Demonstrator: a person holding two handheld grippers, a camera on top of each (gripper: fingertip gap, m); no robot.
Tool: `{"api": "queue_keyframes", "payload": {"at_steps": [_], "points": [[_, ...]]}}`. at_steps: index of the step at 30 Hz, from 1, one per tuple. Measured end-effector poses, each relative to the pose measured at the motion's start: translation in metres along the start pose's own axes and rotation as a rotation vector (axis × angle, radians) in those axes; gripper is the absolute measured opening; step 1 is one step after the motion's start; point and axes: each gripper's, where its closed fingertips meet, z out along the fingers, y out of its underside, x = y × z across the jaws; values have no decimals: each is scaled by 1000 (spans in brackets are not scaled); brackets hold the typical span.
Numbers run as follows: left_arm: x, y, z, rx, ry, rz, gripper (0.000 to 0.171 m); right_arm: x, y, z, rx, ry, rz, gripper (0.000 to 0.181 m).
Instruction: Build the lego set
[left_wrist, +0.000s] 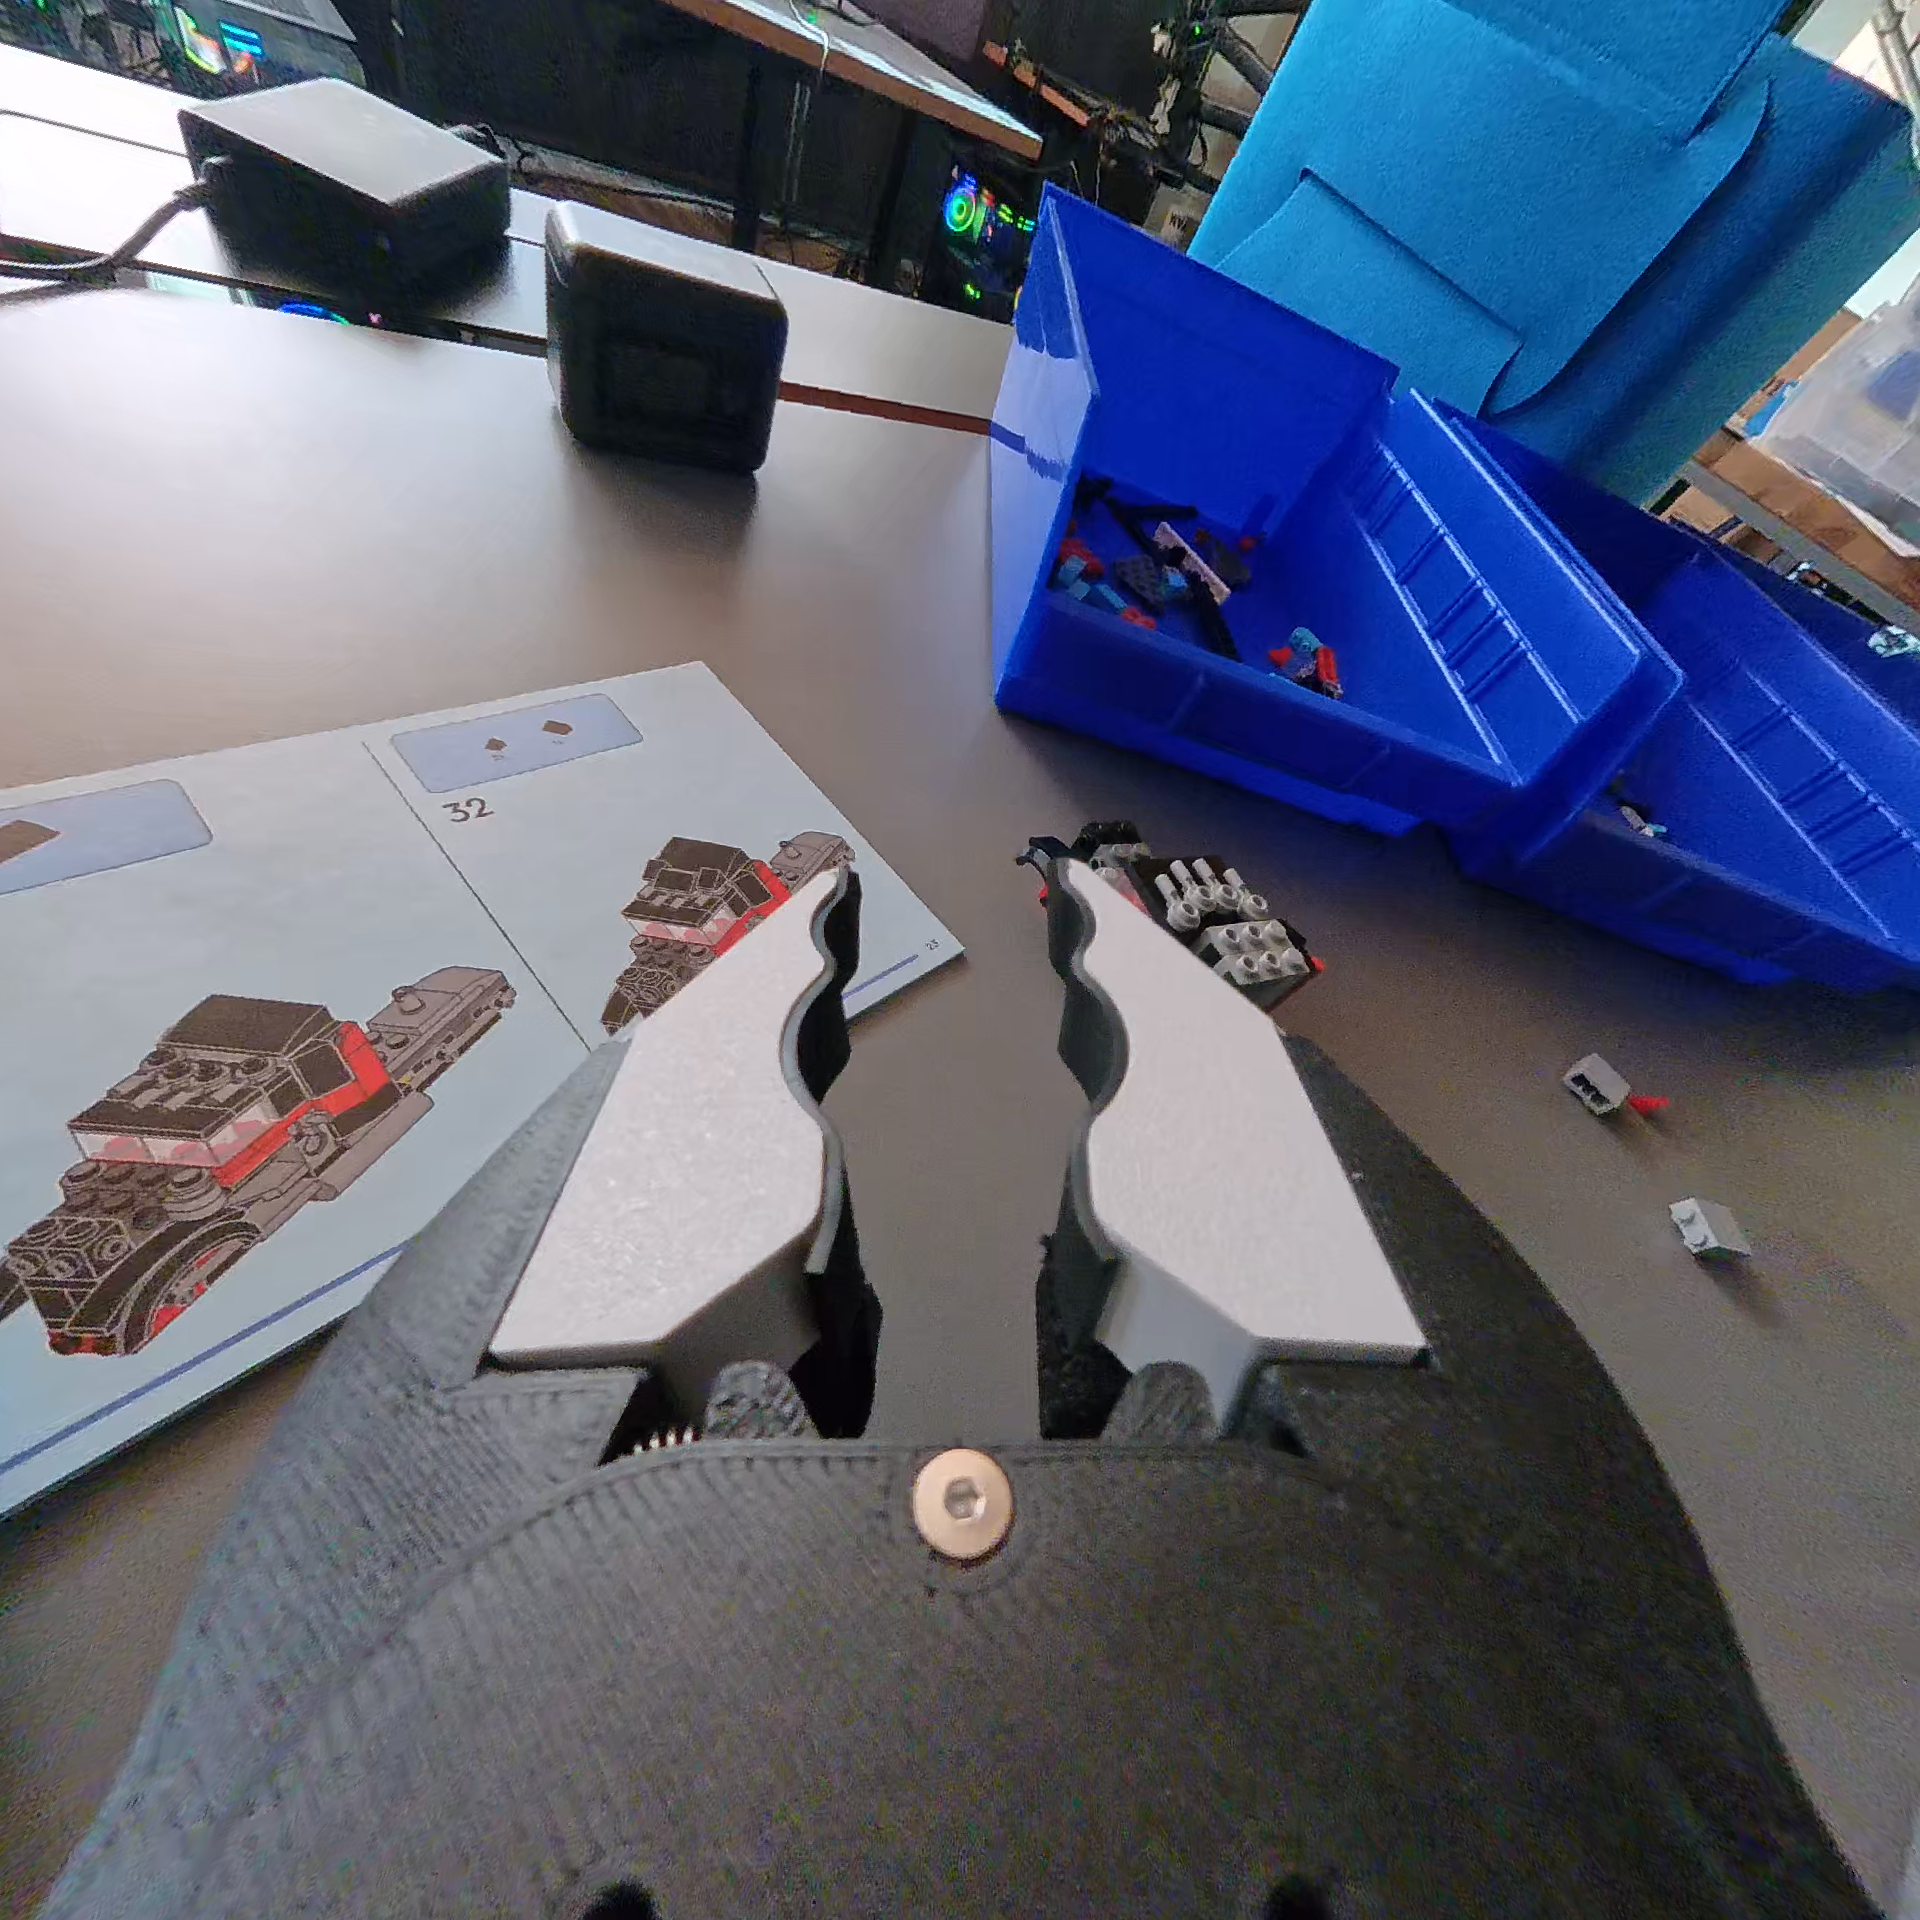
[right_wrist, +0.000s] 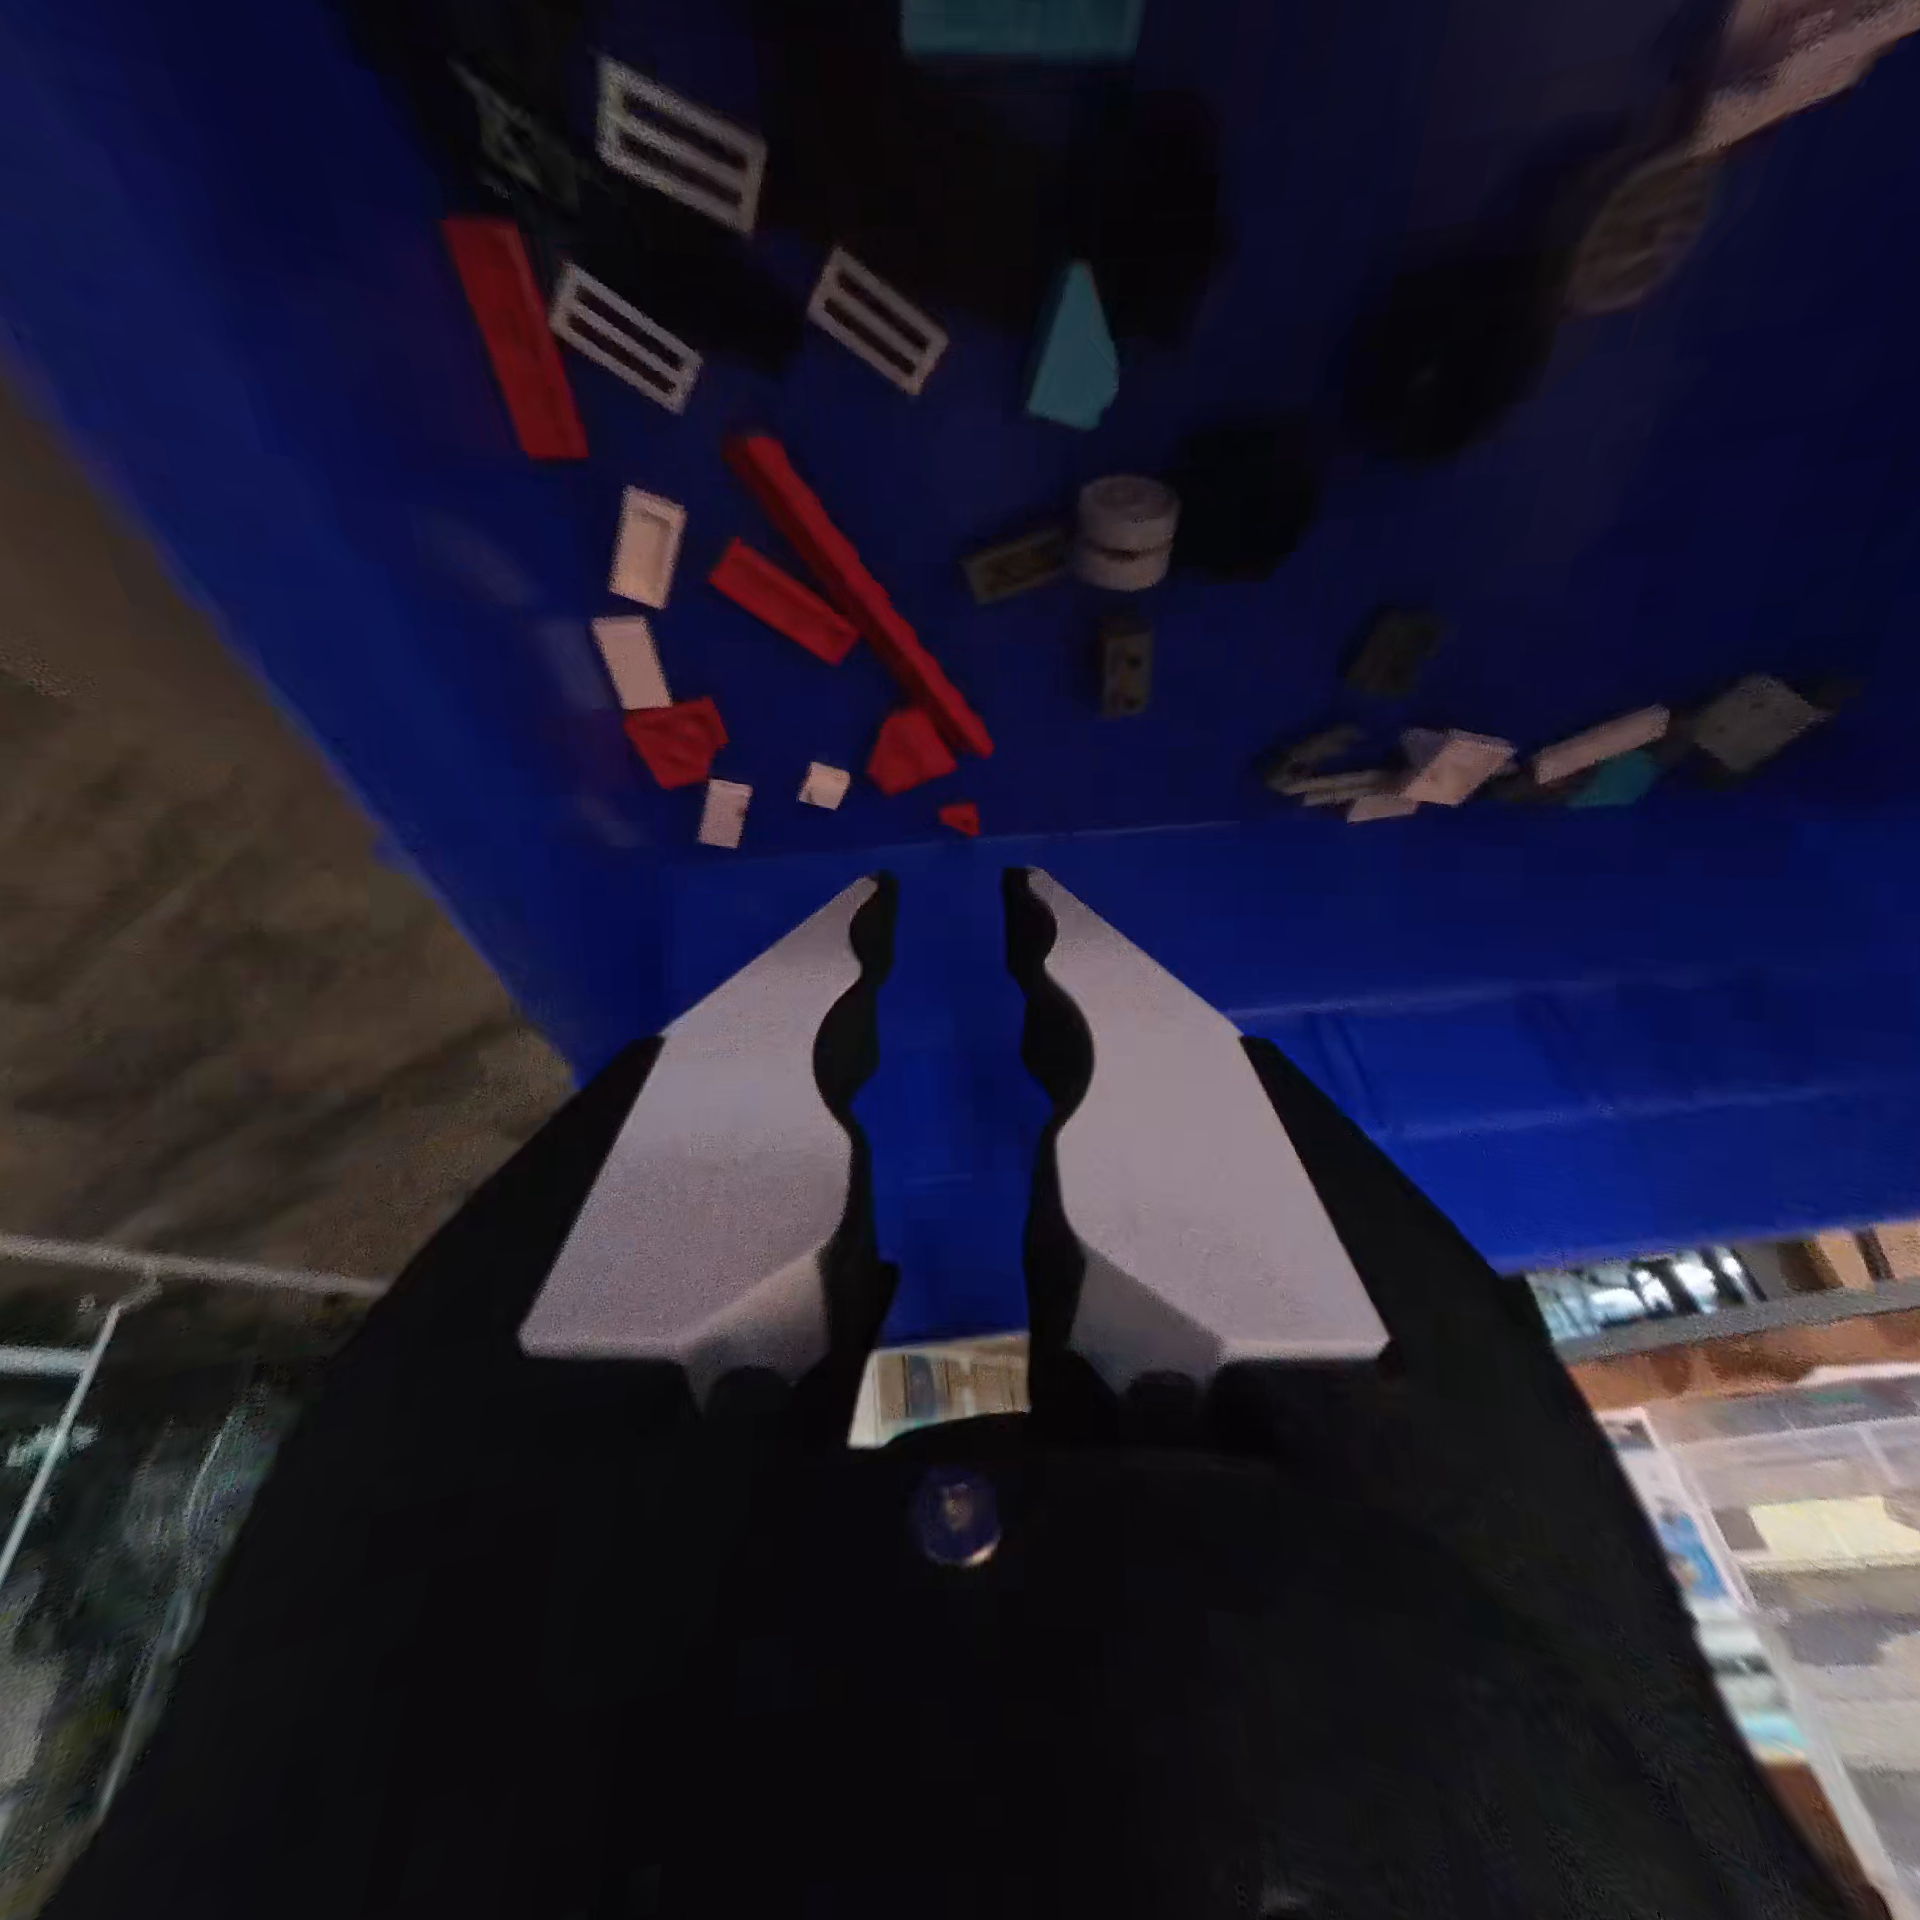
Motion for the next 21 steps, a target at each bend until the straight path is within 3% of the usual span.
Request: {"api": "queue_keyframes", "payload": {"at_steps": [12, 21], "points": [[1, 1, 0, -5, 11, -7, 37, 5, 7, 29, -163, -55, -53, 20], [1, -1, -2, 10, 18, -12, 37, 9, 8, 30, -151, -62, -54, 5]]}}
